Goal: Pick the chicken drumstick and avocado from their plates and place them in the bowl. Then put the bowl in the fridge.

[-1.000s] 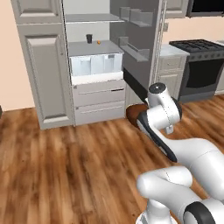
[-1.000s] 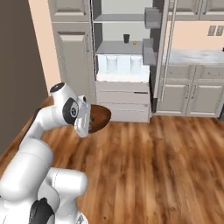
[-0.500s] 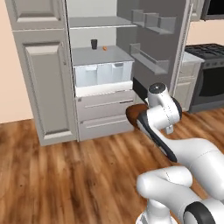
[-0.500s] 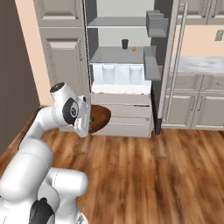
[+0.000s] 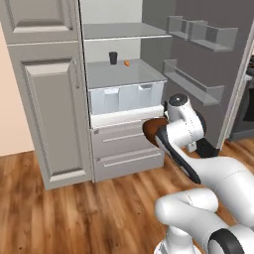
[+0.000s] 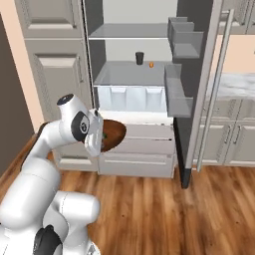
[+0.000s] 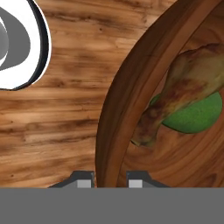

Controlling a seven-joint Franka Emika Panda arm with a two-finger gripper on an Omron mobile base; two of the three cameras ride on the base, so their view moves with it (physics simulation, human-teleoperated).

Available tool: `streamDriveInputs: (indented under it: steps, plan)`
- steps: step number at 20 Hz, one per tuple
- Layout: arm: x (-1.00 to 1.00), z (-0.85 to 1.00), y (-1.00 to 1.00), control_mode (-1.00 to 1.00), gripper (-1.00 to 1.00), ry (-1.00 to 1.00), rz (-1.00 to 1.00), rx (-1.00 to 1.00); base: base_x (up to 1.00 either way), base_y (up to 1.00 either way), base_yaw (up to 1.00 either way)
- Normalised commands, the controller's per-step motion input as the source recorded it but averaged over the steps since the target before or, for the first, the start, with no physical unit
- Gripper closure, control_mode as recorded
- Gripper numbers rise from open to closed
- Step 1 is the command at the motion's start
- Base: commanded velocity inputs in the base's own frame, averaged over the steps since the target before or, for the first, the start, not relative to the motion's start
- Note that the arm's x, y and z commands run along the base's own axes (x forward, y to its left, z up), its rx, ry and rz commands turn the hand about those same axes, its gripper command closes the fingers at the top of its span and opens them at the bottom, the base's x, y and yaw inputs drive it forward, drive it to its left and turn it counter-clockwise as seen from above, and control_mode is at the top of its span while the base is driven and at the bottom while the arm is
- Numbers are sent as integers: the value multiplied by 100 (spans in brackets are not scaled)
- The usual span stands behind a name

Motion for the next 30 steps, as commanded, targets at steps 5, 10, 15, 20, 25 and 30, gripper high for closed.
streamDriveInputs:
  steps: [5, 10, 15, 20, 25, 30]
  plan:
    - [0, 0, 0, 100, 100, 0, 0, 0, 94, 8, -3]
    - [0, 0, 0, 100, 100, 0, 0, 0, 91, 0, -5]
    - [0, 0, 0, 100, 100, 0, 0, 0, 60, 0, -2]
    - [0, 0, 0, 100, 100, 0, 0, 0, 19, -1, 0]
    - [0, 0, 0, 100, 100, 0, 0, 0, 50, -1, -3]
    - [0, 0, 0, 100, 100, 0, 0, 0, 53, -2, -5]
